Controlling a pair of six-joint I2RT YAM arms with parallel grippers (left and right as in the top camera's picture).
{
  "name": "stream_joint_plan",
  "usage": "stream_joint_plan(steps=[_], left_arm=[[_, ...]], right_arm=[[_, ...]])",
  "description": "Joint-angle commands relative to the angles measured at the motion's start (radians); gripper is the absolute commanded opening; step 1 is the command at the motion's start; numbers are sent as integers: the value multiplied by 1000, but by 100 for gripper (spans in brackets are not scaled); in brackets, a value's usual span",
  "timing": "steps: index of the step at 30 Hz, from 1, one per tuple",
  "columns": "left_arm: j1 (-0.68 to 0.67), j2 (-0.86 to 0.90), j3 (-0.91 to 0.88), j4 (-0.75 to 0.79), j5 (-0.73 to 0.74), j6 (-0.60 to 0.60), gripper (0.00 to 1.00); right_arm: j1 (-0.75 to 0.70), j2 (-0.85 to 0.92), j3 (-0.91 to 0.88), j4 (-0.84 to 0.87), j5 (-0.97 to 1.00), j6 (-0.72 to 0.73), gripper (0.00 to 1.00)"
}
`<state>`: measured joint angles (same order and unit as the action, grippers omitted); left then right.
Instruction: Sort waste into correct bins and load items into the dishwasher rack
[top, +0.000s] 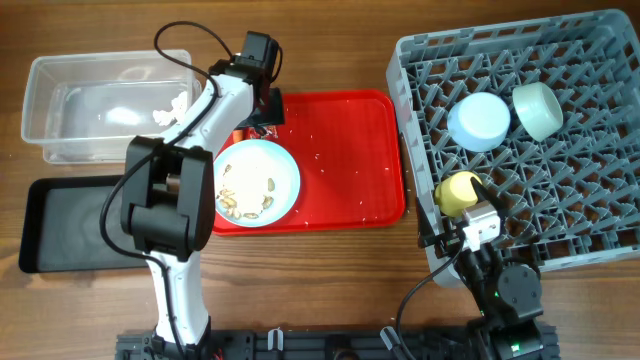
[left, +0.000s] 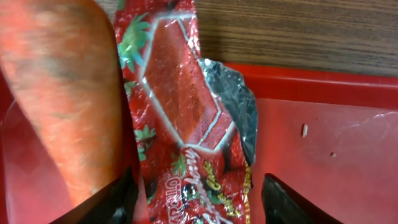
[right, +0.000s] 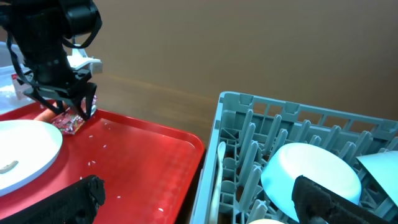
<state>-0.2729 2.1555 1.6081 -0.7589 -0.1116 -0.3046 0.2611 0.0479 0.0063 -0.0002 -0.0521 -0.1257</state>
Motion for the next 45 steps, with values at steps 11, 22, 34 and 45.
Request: stream_joint_plan(steps=[11, 22, 34, 45], left_arm=[[0, -21, 64, -14, 158, -26, 4], [279, -269, 87, -120, -163, -101, 4], [234, -272, 144, -172, 186, -3, 66], [54, -34, 59, -51, -70, 223, 68]], right_arm=[[-1, 4, -1, 2, -13, -5, 100], [-1, 4, -1, 2, -13, -5, 100], [-1, 4, -1, 2, -13, -5, 100], [-1, 4, -1, 2, -13, -5, 100]])
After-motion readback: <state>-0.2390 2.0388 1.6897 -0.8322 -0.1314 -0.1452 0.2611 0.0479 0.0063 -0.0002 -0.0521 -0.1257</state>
